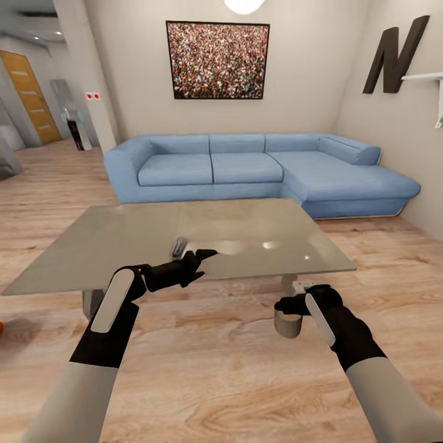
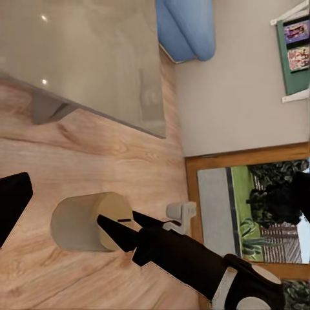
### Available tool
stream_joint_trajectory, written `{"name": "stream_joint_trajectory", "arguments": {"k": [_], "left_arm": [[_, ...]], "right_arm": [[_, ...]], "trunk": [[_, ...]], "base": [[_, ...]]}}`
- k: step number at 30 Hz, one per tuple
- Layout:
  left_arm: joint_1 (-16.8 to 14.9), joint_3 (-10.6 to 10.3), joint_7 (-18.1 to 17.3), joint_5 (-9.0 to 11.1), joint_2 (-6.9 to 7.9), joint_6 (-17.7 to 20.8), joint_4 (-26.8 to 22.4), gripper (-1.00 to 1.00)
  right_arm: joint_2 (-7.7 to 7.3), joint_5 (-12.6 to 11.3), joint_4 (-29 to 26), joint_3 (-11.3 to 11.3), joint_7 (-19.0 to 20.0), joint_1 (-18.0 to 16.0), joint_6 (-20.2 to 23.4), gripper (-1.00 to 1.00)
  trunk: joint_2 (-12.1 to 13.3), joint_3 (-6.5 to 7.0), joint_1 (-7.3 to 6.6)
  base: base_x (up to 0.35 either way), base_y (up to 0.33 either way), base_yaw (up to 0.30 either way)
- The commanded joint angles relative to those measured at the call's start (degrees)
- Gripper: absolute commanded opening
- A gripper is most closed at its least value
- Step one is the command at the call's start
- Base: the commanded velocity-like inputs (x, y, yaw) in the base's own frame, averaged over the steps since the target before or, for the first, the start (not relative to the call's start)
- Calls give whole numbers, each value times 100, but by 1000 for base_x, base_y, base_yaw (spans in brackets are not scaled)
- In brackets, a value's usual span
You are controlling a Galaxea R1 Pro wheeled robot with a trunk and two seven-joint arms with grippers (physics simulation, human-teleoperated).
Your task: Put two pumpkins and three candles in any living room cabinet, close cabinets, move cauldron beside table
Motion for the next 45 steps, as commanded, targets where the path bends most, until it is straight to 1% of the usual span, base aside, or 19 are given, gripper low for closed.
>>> {"name": "stream_joint_trajectory", "arguments": {"k": [1, 15, 18, 23, 26, 32, 40, 42, 45], "left_arm": [[0, -1, 0, -4, -2, 0, 1, 100], [0, 7, 0, 3, -4, 0, 34, 100], [0, 7, 0, 3, -5, 0, 39, 100], [0, 7, 0, 3, -5, 0, 47, 100], [0, 7, 0, 14, 1, 0, 41, 100], [7, 1, -47, 25, 4, -9, 50, 100], [9, 1, -61, 31, 13, -2, 65, 100], [9, -1, -61, 30, 6, -1, 71, 100], [9, -1, -55, 30, 5, 0, 73, 100]], "right_arm": [[0, -3, 7, 0, -4, 0, 0, -100], [8, 5, 202, 9, -7, 0, -9, -100], [63, 5, 228, 4, -11, 0, -37, -100], [87, 5, 269, 0, -13, 0, -44, -100], [88, 5, 291, 0, -13, 0, -45, -100], [92, 3, 339, 4, -5, 0, -45, -100], [97, 5, 440, 7, -4, 0, -45, -100], [120, 5, 457, 9, -4, 0, -45, -100], [199, 5, 467, 3, -4, 0, -45, -100]], "trunk": [[42, 22, -22], [603, 323, -330], [723, 390, -396], [924, 501, -506], [924, 513, -506], [924, 517, -506], [924, 517, -506], [924, 518, -506], [924, 523, -506]], "base": [[0, 0, 288], [0, 0, 285], [0, 0, 279], [0, 0, 279], [0, 0, 261], [4, 0, 48], [274, 0, 2], [106, 0, 135], [29, 0, 238]]}}
